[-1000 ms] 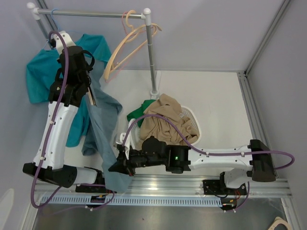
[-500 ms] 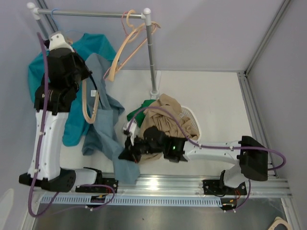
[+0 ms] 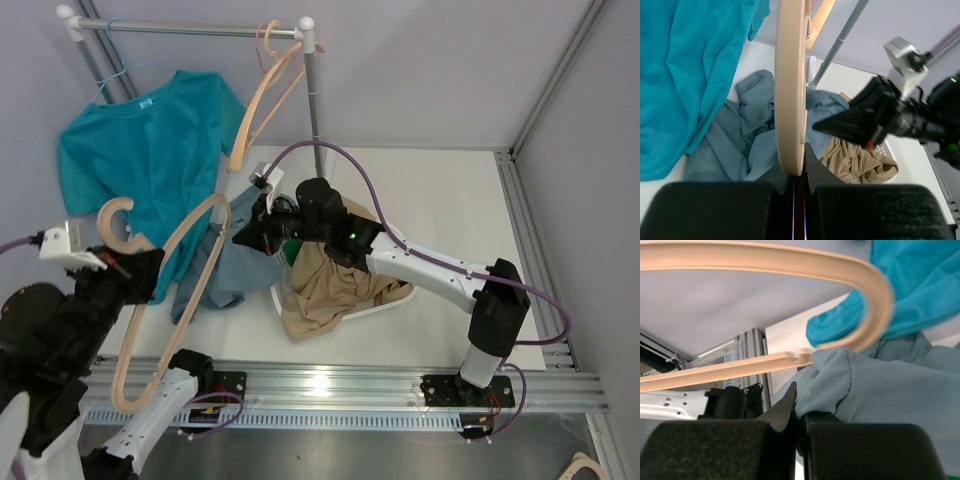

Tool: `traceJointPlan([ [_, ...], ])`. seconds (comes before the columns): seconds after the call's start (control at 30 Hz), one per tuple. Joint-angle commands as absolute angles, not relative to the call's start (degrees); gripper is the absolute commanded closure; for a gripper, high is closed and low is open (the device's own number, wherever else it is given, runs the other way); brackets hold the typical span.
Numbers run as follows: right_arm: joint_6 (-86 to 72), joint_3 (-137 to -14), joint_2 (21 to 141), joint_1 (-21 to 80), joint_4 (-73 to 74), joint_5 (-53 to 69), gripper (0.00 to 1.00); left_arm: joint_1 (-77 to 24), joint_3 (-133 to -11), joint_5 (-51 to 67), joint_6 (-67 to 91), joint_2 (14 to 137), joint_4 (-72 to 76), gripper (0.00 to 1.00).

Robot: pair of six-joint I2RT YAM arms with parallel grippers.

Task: Remove the t-shirt from the hanger

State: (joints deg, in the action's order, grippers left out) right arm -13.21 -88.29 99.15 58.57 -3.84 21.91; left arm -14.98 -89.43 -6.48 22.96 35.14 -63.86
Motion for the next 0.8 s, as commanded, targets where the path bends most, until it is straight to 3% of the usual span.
traceJointPlan([
  [0.0,-13.1,-90.6,100.7,57.8,-2.5,24.1,1.0,-15.2,-90.4,-6.1,22.9,32.4,-70.6,0.99],
  [0.2,-11.1,-99.6,97.0,58.3,2.5,26.5,1.0,-15.1,-81.9,-15.5,23.5,26.2,-66.3,0.99],
  [0.33,-2.8,-106.2,90.7,59.8,4.8,25.0,1.0,-15.2,-77.5,-14.6,26.0,25.9,-64.5,0.99],
  [0.57,6.2,-107.4,81.7,58.8,-9.4,11.4,1.0,-15.2,-69.4,-10.6,27.9,25.7,-57.9,0.99],
  [0.77,9.8,-119.0,86.7,55.6,-13.0,5.8,1.0,-15.2,-66.7,-11.4,27.7,25.8,-56.4,0.99],
])
